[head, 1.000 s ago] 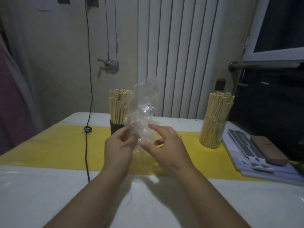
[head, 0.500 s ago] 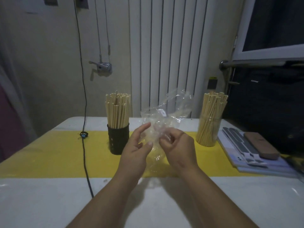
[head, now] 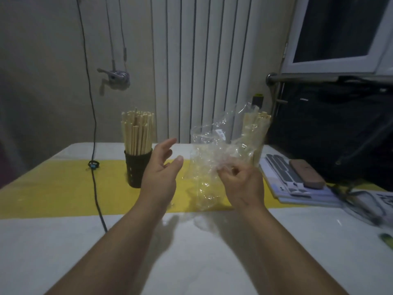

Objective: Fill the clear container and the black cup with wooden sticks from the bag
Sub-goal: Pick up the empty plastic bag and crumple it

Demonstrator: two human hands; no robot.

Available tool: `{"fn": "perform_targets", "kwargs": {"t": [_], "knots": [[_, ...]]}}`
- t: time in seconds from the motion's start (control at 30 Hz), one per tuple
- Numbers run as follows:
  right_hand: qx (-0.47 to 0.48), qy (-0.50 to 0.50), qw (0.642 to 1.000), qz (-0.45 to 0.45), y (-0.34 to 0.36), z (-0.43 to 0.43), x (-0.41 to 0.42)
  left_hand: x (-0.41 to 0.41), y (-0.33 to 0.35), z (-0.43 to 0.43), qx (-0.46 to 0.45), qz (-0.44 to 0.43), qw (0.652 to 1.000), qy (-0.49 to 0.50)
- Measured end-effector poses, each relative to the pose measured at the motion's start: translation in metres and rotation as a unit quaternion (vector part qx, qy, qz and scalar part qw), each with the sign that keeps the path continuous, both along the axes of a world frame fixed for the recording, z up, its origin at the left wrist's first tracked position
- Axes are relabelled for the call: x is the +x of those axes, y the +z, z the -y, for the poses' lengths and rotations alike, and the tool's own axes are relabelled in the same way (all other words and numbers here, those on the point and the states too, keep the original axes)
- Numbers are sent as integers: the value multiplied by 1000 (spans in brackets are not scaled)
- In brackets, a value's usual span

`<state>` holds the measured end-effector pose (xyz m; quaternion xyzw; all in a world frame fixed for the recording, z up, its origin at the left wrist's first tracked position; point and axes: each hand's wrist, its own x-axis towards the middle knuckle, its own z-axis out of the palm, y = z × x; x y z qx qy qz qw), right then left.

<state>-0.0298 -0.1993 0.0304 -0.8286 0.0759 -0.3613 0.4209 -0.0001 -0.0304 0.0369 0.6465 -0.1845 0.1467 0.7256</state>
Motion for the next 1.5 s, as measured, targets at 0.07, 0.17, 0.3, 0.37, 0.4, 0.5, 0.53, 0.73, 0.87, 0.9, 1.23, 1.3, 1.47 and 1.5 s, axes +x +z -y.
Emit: {"fn": "perform_targets", "kwargs": {"t": [0.07,0.17,0.3,0.37,0.4,0.5,0.53,0.73,0.87,0.9,1.23,1.3,1.47,1.5], "knots": [[1,-6,1000,4,4,6,-13,-9,3,4,-5,2,1000,-5],[-7,-6,1000,13,6,15,-33,-24,7,15,-3,7,1000,-8],[-16,-6,999,32,6,31,-63,-42,9,36,-11,16,999,-27],[-22,-8,999,38,6,41,-77,-52,9,49,-10,18,999,-39],[-20,-11,999,39,6,47,-84,-56,9,56,-10,19,999,-45],[-9,-29,999,36,5,65,-107,-70,11,76,-18,20,997,-68],[-11,-39,999,35,4,71,-114,-74,13,83,-20,20,997,-76],[9,-88,995,39,-7,110,-164,-101,17,135,-37,12,993,-113],[10,-134,991,28,-22,137,-196,-126,9,176,-47,0,989,-140],[15,-144,989,26,-26,143,-204,-132,6,186,-44,-2,988,-149],[102,-260,960,21,-77,204,-288,-193,-27,265,21,-22,963,-268],[118,-273,954,22,-89,214,-302,-205,-35,277,37,-34,955,-293],[134,-329,934,26,-119,235,-335,-229,-50,302,79,-31,940,-330],[165,-336,927,31,-125,239,-341,-233,-52,306,83,-29,937,-339]]}}
